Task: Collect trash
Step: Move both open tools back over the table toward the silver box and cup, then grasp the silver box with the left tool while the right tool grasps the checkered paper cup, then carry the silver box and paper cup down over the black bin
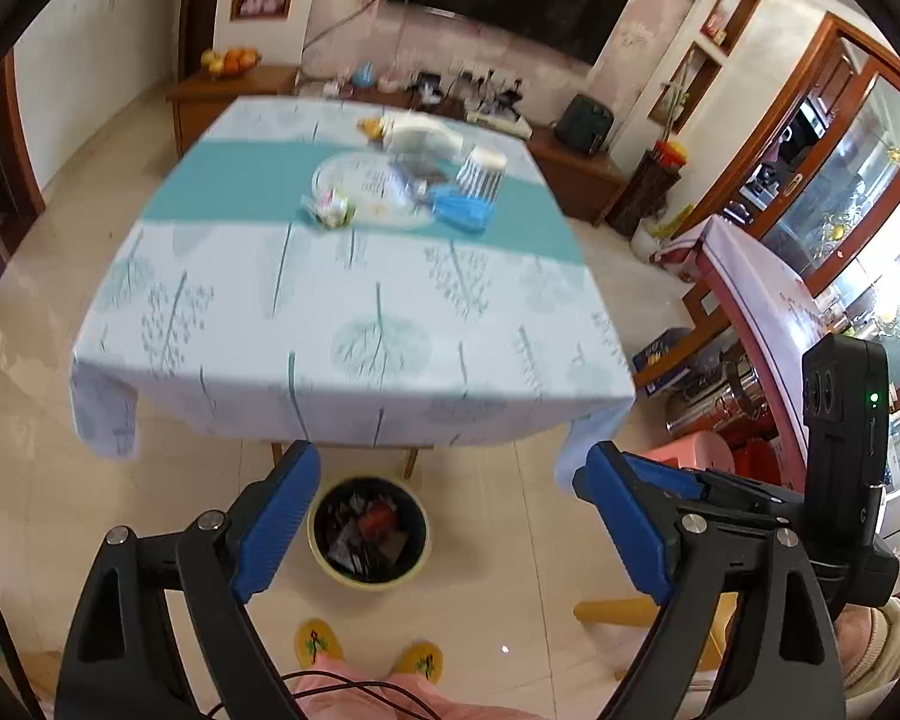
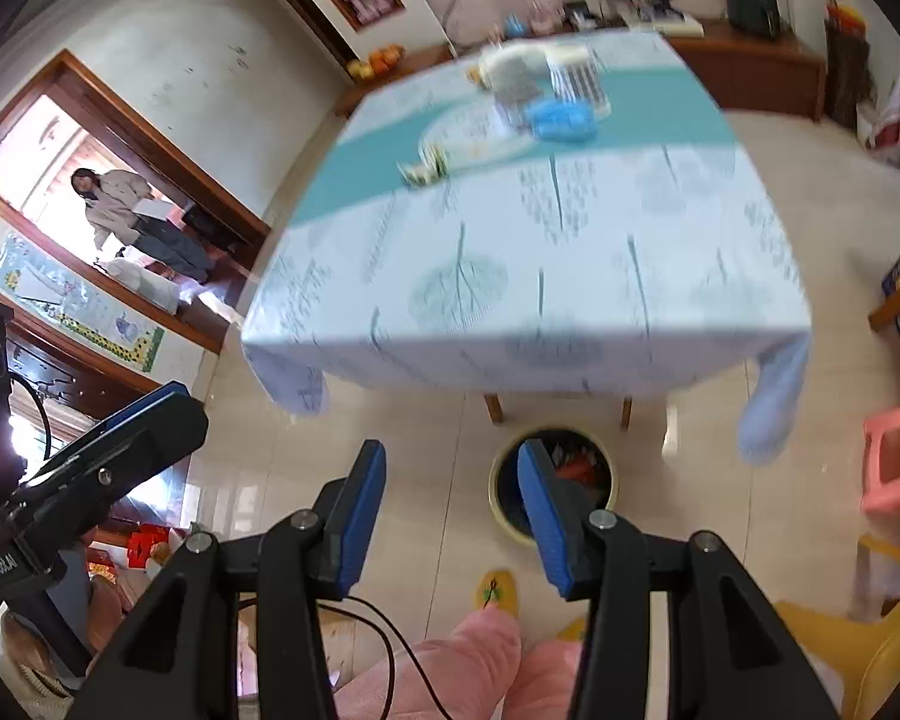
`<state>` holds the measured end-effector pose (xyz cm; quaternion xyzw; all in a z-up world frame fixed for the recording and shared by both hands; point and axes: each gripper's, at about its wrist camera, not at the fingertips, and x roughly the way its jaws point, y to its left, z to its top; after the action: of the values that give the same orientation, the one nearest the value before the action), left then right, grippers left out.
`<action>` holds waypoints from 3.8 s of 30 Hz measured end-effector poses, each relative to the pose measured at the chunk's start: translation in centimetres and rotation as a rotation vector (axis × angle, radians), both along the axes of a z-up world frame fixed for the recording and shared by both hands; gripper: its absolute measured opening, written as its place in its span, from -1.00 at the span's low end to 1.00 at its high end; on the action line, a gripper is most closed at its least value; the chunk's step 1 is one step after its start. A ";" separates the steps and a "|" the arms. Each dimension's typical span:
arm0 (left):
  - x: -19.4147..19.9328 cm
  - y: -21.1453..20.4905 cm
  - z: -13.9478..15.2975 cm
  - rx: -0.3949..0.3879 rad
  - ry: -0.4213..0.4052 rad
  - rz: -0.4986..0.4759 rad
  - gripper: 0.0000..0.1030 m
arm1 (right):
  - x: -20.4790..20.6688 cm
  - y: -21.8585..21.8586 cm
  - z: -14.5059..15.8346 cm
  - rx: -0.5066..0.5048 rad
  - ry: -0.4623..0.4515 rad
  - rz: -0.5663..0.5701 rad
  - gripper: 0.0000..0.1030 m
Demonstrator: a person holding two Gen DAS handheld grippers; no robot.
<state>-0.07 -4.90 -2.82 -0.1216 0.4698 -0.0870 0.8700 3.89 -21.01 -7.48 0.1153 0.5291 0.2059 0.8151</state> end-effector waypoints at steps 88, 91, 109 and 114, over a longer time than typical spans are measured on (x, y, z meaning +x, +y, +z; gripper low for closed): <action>54.0 -4.7 -19.8 0.086 0.442 -0.099 0.28 | 36.5 -4.0 -7.4 -0.234 0.020 -0.697 0.15; 53.1 -4.3 -18.4 0.084 0.408 -0.124 0.26 | 35.8 -4.1 -6.9 -0.213 0.010 -0.702 0.15; 38.9 0.5 -5.1 -0.049 0.230 -0.156 0.23 | 24.9 -3.5 -0.2 -0.032 -0.074 -0.580 0.15; 31.6 -0.3 -2.0 -0.054 0.171 -0.133 0.23 | 19.3 -3.9 1.8 0.007 -0.112 -0.477 0.15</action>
<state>31.51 -5.21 -4.80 -0.1204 0.5468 -0.1464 0.8156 23.20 -24.87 -5.67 0.2282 0.4402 0.0156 0.8683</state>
